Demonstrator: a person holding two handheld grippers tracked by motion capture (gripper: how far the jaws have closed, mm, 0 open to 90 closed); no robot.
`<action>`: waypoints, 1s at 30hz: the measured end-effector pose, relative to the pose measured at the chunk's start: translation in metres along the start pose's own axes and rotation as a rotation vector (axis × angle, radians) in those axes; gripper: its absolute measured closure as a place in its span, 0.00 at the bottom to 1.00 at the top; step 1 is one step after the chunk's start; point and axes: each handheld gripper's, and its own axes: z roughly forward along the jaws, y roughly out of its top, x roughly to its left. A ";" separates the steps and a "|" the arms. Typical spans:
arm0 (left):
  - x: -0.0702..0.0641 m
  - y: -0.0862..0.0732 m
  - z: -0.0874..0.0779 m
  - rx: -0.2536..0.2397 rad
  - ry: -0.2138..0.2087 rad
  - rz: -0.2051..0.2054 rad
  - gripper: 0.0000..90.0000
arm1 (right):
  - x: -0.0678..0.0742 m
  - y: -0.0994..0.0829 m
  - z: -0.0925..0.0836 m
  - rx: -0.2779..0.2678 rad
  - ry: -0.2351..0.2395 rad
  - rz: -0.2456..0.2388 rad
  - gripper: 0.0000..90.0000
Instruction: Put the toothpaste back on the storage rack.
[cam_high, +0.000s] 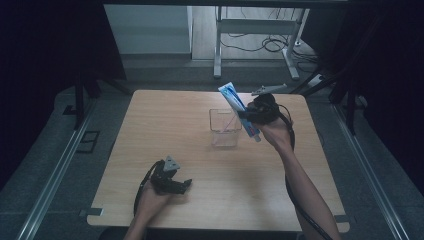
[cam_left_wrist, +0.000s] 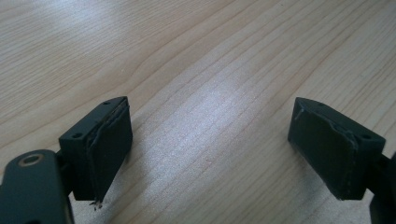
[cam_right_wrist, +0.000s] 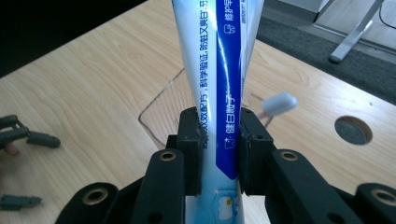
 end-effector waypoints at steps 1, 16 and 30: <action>0.000 0.000 0.000 0.000 0.000 0.000 0.15 | 0.000 0.002 0.001 -0.002 -0.002 -0.003 0.82; 0.000 0.000 0.000 -0.002 -0.001 -0.001 0.15 | -0.005 0.026 0.031 -0.046 0.002 0.012 0.82; 0.000 0.000 0.000 0.001 -0.002 0.001 0.15 | -0.004 0.038 0.060 -0.072 0.003 0.013 0.82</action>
